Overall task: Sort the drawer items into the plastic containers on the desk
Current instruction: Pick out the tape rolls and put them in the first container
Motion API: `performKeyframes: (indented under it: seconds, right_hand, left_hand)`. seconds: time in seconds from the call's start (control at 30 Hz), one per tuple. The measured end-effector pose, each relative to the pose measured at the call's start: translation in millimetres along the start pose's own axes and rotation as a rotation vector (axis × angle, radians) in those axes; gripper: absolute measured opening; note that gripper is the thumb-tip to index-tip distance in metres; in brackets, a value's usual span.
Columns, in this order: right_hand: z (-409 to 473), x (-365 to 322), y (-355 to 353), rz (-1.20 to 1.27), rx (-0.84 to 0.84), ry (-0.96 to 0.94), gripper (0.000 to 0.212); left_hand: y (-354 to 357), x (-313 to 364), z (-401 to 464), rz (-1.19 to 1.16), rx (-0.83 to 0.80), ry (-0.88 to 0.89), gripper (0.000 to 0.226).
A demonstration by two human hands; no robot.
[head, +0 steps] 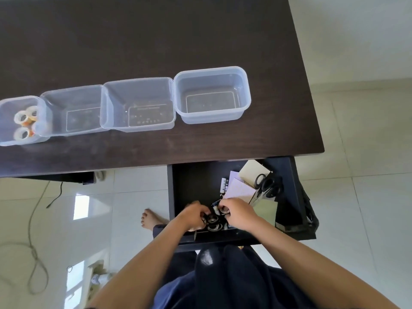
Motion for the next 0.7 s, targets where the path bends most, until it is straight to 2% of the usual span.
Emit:
performKeyframes:
  seconds: [0.1,0.33,0.57,0.7]
  right_hand:
    - [-2,4,-4,0.052,-0.008,-0.008,0.032]
    - [-7,13,-7,0.197,0.009,0.029,0.032]
    - [-13,18,-8,0.328,0.065,0.064,0.017]
    - [-16,18,-8,0.359,0.084,0.076,0.013]
  left_hand:
    - [2,1,0,-0.001,-0.004,0.013,0.047]
    - [11,10,-3,-0.007,0.162,-0.040,0.017]
    - [12,13,-2,-0.030,0.205,-0.053,0.013]
    - [12,13,-5,-0.077,0.165,-0.084,0.011]
Point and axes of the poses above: each hand's wrist, its own z-axis towards the middle knuckle, its own y-axis out of the palm, x = y × z, the point moved 2 cm from there along z, towards the middle knuckle, and after that the axes turned 7 degrees about x, right-handed, at the moved point
